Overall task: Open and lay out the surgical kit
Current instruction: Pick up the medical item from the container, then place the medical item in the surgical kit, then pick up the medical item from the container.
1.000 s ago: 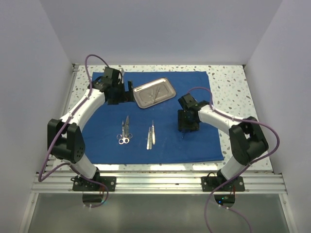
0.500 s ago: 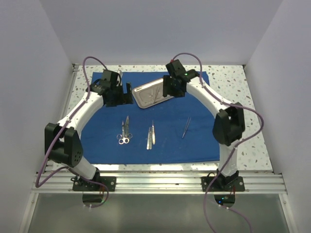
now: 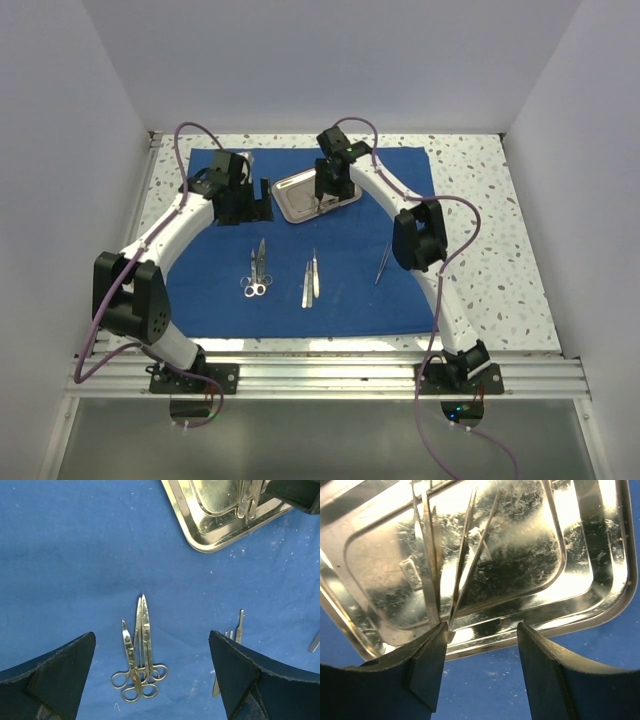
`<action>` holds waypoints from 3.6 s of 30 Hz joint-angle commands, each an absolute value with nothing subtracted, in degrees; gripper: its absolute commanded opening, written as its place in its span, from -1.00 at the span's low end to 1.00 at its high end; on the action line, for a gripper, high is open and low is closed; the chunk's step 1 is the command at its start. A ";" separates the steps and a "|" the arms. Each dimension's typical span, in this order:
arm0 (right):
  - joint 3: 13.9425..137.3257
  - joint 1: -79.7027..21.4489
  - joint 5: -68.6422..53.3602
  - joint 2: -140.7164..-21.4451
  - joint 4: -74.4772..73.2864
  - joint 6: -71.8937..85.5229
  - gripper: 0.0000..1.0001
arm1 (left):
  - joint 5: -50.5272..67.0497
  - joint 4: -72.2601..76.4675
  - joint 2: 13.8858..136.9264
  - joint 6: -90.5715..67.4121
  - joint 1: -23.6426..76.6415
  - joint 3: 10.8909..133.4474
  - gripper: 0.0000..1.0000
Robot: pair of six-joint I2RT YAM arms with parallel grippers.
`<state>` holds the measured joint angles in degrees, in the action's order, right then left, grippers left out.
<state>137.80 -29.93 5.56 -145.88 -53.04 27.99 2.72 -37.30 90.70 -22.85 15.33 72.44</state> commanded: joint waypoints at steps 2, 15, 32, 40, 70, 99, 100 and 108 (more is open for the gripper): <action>141.50 -30.06 3.60 -145.72 -50.27 30.49 0.22 | 1.93 -34.45 89.56 -20.39 13.98 71.98 0.99; 146.69 -30.85 11.95 -150.64 -54.05 29.62 0.12 | 4.13 -30.85 89.65 -19.95 13.01 67.51 0.99; 143.53 -33.40 15.82 -153.46 -58.62 27.16 -0.78 | 6.33 -29.27 91.05 -18.46 10.90 65.30 0.99; 142.38 -33.14 16.17 -150.39 -57.57 26.45 -1.00 | 5.89 -30.93 91.23 -18.37 10.81 66.36 0.99; 63.63 -32.43 17.58 -98.33 -33.22 32.96 -1.00 | 3.78 -40.60 89.75 -23.29 12.65 79.54 0.99; 114.03 -32.52 9.41 -126.69 -46.14 29.36 -0.08 | -2.11 -42.62 75.94 -23.82 12.83 66.53 0.99; 117.04 -32.52 8.80 -129.09 -47.19 29.36 -0.08 | -2.11 -42.80 75.76 -23.82 12.75 66.27 0.99; 143.61 -32.52 7.47 -147.91 -49.40 31.11 -0.03 | -0.26 -43.86 71.82 -25.22 12.83 61.79 0.99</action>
